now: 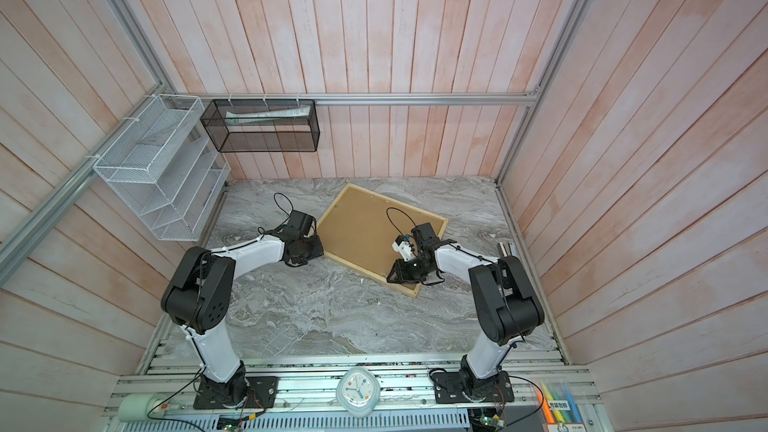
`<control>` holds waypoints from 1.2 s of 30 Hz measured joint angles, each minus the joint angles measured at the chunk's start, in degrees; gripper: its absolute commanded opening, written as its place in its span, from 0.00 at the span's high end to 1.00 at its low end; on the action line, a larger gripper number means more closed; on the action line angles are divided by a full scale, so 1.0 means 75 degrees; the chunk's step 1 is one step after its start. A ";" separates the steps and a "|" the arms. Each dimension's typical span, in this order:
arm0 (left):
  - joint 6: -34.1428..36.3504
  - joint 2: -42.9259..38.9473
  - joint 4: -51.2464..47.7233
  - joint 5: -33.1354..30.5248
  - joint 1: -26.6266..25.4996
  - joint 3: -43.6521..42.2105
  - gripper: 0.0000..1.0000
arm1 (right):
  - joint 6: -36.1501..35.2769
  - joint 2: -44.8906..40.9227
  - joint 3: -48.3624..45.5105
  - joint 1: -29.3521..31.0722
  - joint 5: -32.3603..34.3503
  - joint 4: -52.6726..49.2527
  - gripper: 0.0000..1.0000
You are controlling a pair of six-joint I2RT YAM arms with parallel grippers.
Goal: Put the photo into the frame
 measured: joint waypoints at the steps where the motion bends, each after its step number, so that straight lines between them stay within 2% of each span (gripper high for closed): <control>1: -0.0055 -0.0117 -0.0006 0.0023 -0.0032 -0.0099 0.47 | 0.0000 0.0003 -0.0003 0.0035 0.0000 -0.0003 0.66; 8: -0.0565 -0.0833 0.0187 0.0303 -0.0592 -0.0615 0.45 | 0.0029 0.0117 -0.0003 0.0356 -0.0026 0.0035 0.67; 16: -0.0973 -0.0734 0.0318 0.0586 -0.1139 -0.0664 0.44 | 0.0140 0.0280 0.0035 0.0583 -0.0204 0.0198 0.67; 30: -0.1029 -0.0300 0.0396 0.0688 -0.1157 -0.0662 0.44 | 0.0201 0.0428 0.0044 0.1180 -0.0577 0.0533 0.68; 36: -0.1020 -0.0291 0.0344 0.0688 -0.1154 -0.0632 0.44 | 0.0207 0.0434 0.0044 0.1594 -0.1239 0.0863 0.68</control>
